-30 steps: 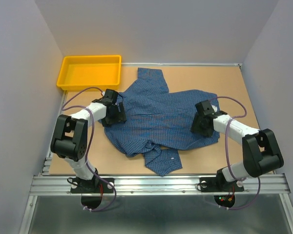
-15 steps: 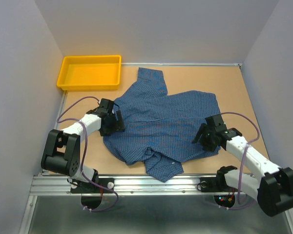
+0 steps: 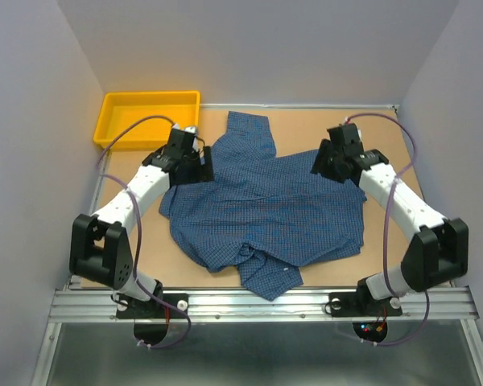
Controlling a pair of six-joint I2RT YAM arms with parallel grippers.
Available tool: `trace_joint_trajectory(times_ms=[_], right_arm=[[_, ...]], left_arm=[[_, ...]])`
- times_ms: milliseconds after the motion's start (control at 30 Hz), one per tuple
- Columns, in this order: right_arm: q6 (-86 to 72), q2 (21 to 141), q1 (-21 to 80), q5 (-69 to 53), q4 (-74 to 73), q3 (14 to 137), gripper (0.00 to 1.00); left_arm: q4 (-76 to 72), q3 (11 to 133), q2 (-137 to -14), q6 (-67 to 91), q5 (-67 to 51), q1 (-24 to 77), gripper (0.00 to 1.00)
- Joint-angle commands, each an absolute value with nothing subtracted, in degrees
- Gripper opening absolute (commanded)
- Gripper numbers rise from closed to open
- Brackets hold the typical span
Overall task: Fold and stack the long sleeve shirts
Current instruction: Flatten the shirt out
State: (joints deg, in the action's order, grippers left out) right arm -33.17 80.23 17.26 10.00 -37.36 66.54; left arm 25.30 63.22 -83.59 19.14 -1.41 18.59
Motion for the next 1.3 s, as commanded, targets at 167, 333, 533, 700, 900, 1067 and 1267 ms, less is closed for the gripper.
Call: trace_joint_trajectory(times_ms=[167,333,533,700,900,1067,1267], right_arm=[[-24.2,100.9,12.3,11.5,-25.0,80.6,0.57],[-24.8,107.0,10.1,10.2,-22.2,78.8,0.57],[-26.2,105.9,10.0,10.1,-20.0,72.0,0.57],[-27.9,103.9,10.0,11.5,-19.2,64.8,0.57],[-30.4,99.5,10.0,11.8,-19.3,57.6,0.57],[-30.1,91.7,10.0,11.8,-20.3,53.5,0.58],[-27.0,84.8,9.8,15.9,-21.4,57.3,0.58]], left_arm=[[18.3,79.3,-99.2,9.6,-3.3,34.7,0.89],[17.3,78.4,-105.4,8.3,-8.8,40.3,0.88],[17.4,71.7,-106.4,8.9,-13.2,47.4,0.88],[18.0,65.8,-104.9,10.3,-17.7,51.1,0.88],[19.9,60.8,-101.5,10.5,-21.7,57.1,0.87],[21.5,60.3,-97.3,11.0,-21.7,58.8,0.87],[25.1,73.4,-94.4,14.3,-12.8,48.3,0.87]])
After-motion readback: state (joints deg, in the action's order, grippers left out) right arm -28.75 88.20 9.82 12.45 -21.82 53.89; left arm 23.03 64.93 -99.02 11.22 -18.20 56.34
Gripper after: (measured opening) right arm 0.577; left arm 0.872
